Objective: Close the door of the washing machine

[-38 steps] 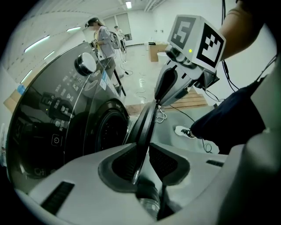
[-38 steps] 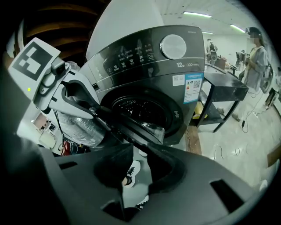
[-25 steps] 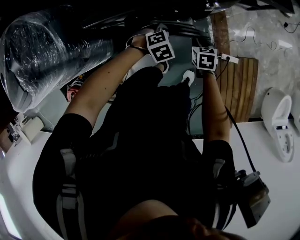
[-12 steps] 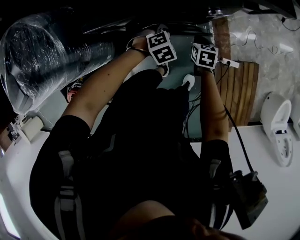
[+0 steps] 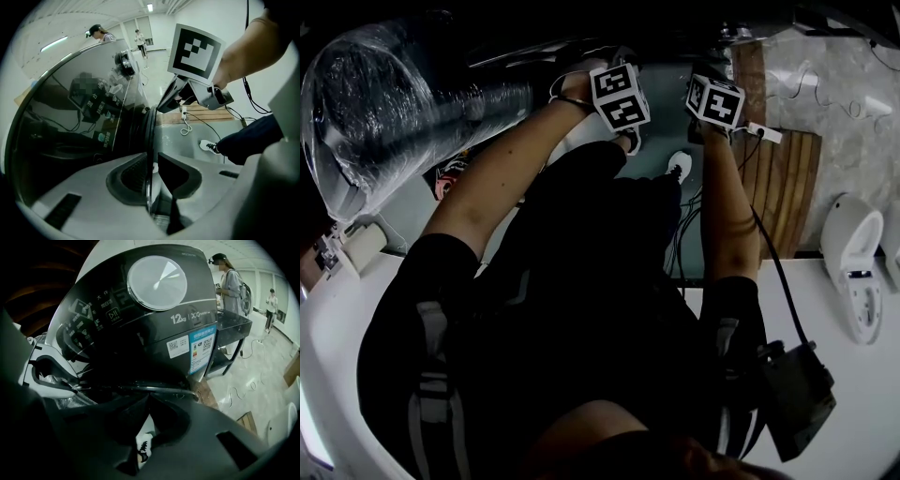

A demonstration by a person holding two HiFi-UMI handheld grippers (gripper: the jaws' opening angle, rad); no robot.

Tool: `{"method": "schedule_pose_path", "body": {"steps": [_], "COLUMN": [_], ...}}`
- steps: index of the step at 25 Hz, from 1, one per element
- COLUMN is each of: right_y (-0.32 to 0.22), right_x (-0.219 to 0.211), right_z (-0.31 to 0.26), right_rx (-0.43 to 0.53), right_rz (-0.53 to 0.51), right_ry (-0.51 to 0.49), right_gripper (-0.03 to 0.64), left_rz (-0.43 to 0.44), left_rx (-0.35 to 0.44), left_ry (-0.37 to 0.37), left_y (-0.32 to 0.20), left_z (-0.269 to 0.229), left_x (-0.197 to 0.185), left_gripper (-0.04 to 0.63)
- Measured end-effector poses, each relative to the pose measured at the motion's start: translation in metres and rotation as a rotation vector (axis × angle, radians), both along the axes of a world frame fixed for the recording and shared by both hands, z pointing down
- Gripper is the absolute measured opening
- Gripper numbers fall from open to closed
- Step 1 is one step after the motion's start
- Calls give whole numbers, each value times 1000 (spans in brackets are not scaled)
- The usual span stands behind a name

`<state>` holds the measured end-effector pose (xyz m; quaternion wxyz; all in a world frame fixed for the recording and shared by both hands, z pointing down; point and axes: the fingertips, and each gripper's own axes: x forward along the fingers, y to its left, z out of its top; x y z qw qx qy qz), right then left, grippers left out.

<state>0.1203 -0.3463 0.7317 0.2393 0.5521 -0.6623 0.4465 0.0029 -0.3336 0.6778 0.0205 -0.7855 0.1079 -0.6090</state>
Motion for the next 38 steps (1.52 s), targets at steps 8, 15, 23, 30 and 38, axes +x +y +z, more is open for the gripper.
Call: {"method": "schedule_pose_path", "body": {"steps": [8, 15, 23, 30, 38], "right_y": [-3, -9, -9, -9, -17], "right_x": [0, 1, 1, 1, 0], "right_z": [-1, -2, 4, 12, 16], "right_rx": [-13, 28, 31, 9, 14], "right_rz": [25, -10, 61, 73, 25], "right_ry": [-43, -56, -98, -117, -108], "right_gripper": [5, 5, 3, 3, 3], "left_rz": [-66, -100, -119, -109, -126], "left_rx": [-15, -4, -1, 15, -9], "left_ry": [8, 25, 14, 1, -17], "left_y": [-6, -7, -8, -8, -11], "left_z": [-1, -1, 0, -1, 0], "left_x": [-4, -4, -5, -3, -5], "left_gripper": [6, 6, 6, 6, 6]}}
